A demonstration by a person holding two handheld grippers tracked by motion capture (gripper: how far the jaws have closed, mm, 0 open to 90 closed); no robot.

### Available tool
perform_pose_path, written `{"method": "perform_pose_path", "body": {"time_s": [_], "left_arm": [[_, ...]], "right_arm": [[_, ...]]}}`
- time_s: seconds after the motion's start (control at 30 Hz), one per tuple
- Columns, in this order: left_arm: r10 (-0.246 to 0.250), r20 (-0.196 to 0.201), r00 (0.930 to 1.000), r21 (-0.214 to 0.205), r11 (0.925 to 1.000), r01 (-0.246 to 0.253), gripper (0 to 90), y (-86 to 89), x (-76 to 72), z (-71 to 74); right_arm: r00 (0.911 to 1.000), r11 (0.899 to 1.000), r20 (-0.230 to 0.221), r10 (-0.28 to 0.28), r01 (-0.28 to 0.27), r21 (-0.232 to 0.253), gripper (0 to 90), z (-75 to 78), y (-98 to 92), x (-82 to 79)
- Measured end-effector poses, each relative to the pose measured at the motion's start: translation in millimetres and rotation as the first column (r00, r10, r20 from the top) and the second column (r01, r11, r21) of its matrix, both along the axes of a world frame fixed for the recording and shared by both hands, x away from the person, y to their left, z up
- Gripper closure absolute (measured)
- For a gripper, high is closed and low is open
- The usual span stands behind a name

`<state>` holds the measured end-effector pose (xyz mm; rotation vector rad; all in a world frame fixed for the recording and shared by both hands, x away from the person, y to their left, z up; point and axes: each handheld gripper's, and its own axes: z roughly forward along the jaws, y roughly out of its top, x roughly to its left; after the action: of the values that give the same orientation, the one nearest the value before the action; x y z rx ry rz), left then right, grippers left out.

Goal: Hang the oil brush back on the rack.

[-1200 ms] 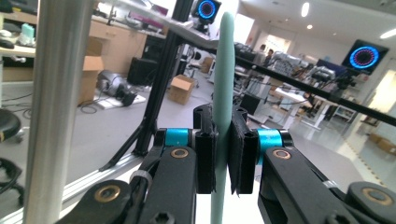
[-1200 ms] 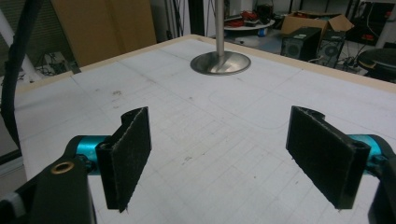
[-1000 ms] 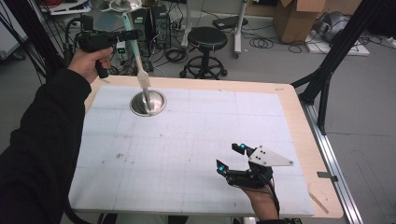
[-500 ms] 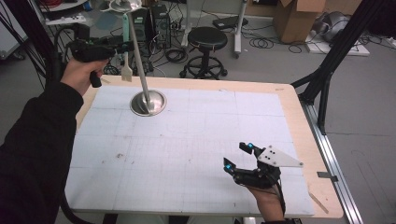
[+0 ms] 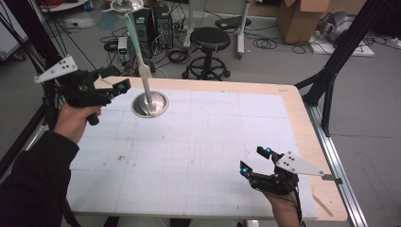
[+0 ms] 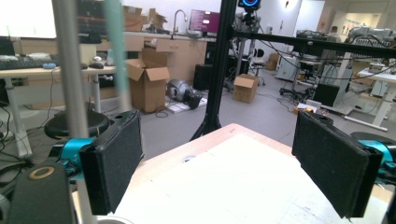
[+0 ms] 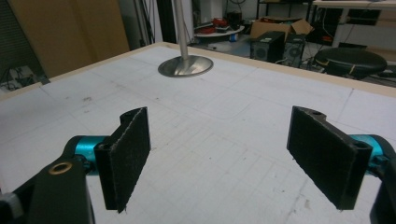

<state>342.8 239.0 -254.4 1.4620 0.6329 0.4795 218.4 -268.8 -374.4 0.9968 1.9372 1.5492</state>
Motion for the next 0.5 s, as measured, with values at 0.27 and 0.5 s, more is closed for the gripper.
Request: {"method": "perform_pose_path", "body": {"time_s": [0.27, 0.5], "left_arm": [[0.007, -0.008, 0.9999, -0.001, 1.0, -0.007, 16.7, -7.6, -32.1, -43.9], [0.025, -0.023, 0.9994, 0.01, 0.9996, -0.025, 16.8, -1.2, -62.2, -77.2]], "right_arm": [[0.9989, 0.999, 0.006, -0.046, 0.046, 0.003, 19.8, -2.0, -12.4, 0.0], [0.9973, 0.997, 0.005, -0.074, 0.074, -0.008, 19.8, -7.9, -15.2, -0.5]]}}
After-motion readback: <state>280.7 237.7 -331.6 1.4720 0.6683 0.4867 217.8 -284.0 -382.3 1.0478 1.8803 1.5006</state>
